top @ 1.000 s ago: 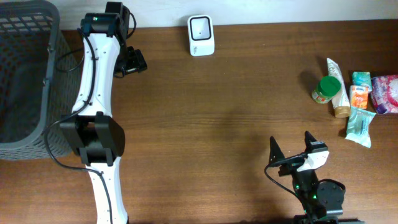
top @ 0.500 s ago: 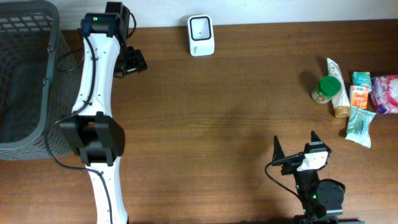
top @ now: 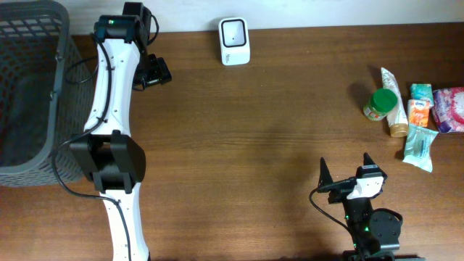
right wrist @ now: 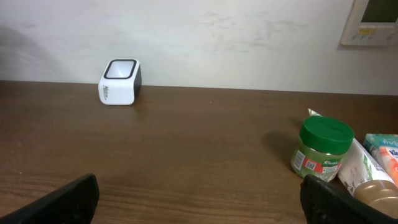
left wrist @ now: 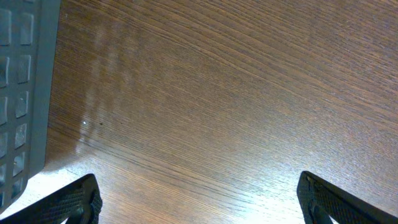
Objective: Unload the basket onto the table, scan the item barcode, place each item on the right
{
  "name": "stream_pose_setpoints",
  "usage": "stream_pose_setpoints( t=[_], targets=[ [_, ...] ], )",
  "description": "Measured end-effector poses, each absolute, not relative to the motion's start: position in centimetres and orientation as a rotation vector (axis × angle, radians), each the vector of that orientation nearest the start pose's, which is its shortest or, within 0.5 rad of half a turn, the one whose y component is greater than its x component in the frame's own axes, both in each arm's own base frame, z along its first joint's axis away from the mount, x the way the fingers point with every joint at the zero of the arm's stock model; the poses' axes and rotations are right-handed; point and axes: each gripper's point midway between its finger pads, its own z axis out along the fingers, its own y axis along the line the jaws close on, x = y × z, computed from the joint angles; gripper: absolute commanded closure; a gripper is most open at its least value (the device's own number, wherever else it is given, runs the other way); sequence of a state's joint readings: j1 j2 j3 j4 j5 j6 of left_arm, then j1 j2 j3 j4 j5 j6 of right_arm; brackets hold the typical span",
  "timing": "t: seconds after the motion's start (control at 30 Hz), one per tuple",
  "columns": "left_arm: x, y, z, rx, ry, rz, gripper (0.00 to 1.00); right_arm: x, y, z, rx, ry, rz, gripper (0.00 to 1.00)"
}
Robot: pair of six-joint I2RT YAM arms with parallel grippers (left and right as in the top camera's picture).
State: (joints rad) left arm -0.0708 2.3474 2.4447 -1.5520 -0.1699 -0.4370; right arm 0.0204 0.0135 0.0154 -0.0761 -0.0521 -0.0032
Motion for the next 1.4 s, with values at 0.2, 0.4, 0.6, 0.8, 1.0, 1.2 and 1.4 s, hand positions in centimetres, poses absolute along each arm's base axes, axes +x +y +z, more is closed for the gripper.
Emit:
stream_pose_setpoints(
  t=[0.2, 0.4, 0.6, 0.8, 1.0, 1.2, 1.4],
  targets=[
    [47.2, -0.4, 14.4, -0.557, 2.928, 0.202, 0.01, 24.6, 1.4, 15.9, -0.059, 1.644, 0.056, 0.01],
    [47.2, -0.4, 14.4, -0.557, 2.928, 0.202, 0.01, 24.6, 1.4, 15.9, -0.059, 1.644, 0.056, 0.01],
    [46.9, -0.4, 14.3, -0.558, 2.94, 0.207, 0.01, 24.6, 1.4, 15.9, -0.059, 1.644, 0.056, 0.01],
    [47.7, -3.2, 12.9, -0.504, 2.921, 0.084, 0.01, 24.6, 1.4, 16.0, -0.059, 1.643, 0.057, 0.01],
    [46.3, -8.2, 14.7, -0.328, 2.626, -0.112, 0.01, 24.6, 1.4, 16.0, -0.059, 1.641, 0.056, 0.01],
    [38.6, -5.3, 16.9, -0.35, 2.46, -0.096, 0.01, 24.6, 1.4, 16.0, -0.059, 1.641, 0.056, 0.01],
    [30.2, -2.2, 16.5, -0.38, 2.344, -0.037, 0.01, 24.6, 1.4, 16.0, -0.059, 1.64, 0.056, 0.01]
  ],
)
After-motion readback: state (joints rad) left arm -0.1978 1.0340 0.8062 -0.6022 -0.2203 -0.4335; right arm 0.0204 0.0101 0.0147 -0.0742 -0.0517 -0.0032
